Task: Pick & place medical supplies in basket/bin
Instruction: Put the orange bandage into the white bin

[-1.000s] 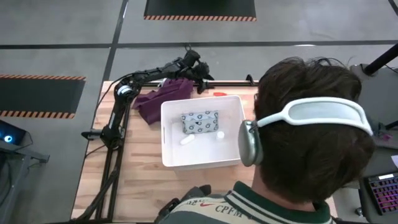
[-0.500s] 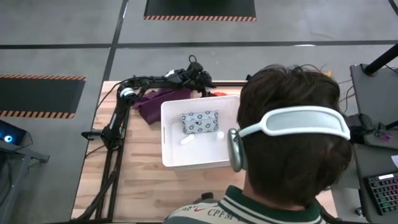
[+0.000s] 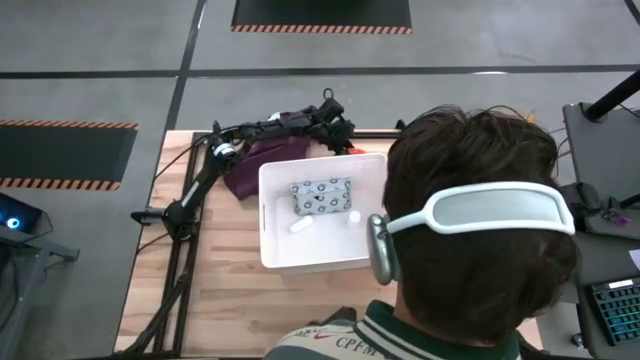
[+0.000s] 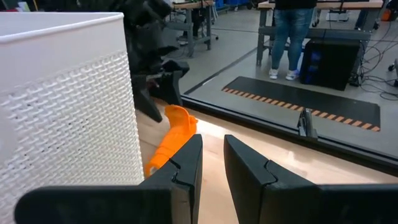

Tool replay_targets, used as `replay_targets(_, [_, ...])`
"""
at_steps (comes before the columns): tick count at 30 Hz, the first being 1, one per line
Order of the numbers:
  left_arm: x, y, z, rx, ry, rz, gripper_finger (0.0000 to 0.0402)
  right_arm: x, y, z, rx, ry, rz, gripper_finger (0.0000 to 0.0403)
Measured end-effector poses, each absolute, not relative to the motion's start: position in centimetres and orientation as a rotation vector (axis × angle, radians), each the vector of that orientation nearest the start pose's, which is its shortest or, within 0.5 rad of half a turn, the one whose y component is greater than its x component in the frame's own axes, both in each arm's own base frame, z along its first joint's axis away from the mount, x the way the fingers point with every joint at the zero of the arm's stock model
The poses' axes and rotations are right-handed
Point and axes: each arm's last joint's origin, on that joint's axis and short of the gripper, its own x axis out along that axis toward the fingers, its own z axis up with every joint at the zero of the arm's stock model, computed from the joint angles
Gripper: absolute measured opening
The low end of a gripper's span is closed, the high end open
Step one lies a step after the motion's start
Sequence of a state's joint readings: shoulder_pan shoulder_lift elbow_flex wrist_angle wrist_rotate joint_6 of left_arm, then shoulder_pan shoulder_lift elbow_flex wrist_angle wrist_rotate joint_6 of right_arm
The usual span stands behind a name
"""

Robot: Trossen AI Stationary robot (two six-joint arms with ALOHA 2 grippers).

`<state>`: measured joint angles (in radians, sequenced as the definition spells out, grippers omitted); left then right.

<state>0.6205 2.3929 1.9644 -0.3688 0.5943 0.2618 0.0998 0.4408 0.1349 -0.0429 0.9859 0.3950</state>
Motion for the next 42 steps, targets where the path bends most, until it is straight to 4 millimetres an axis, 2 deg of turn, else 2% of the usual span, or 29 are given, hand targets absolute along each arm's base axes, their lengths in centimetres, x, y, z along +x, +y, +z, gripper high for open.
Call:
replay_targets(5, [44.4, 29.8, 18.2, -0.151, 0.666, -0.087, 0.0207, 11.3, -1.3, 17.1, 0.178, 0.131, -0.921, 0.0059])
replay_targets(11, [44.8, 29.4, 17.2, -0.165, 0.697, -0.104, 0.0143, 11.3, -1.3, 17.1, 0.177, 0.133, -0.921, 0.0059])
replay_targets(19, [44.7, 29.4, 17.4, -0.163, 0.703, -0.107, 0.0110, 11.3, -1.3, 17.1, 0.175, 0.135, -0.921, 0.0059])
replay_targets(25, [44.6, 29.2, 17.6, -0.186, 0.716, -0.130, 0.0017, 11.3, -1.3, 17.0, 0.147, 0.151, -0.919, 0.0059])
replay_targets(31, [43.9, 29.7, 17.9, -0.215, 0.737, -0.115, 0.0001, 11.3, -1.3, 17.0, 0.114, 0.167, -0.916, 0.0059])
replay_targets(33, [43.5, 29.9, 18.9, -0.204, 0.721, -0.106, 0.0000, 11.3, -1.3, 16.8, 0.112, 0.171, -0.916, 0.0059])
replay_targets(37, [43.0, 30.8, 22.6, -0.135, 0.646, -0.081, 0.0000, 11.3, -1.3, 16.6, 0.107, 0.178, -0.917, 0.0059])
replay_targets(42, [42.6, 31.3, 26.0, -0.087, 0.613, -0.060, 0.0000, 11.2, -1.3, 16.5, 0.104, 0.183, -0.917, 0.0059])
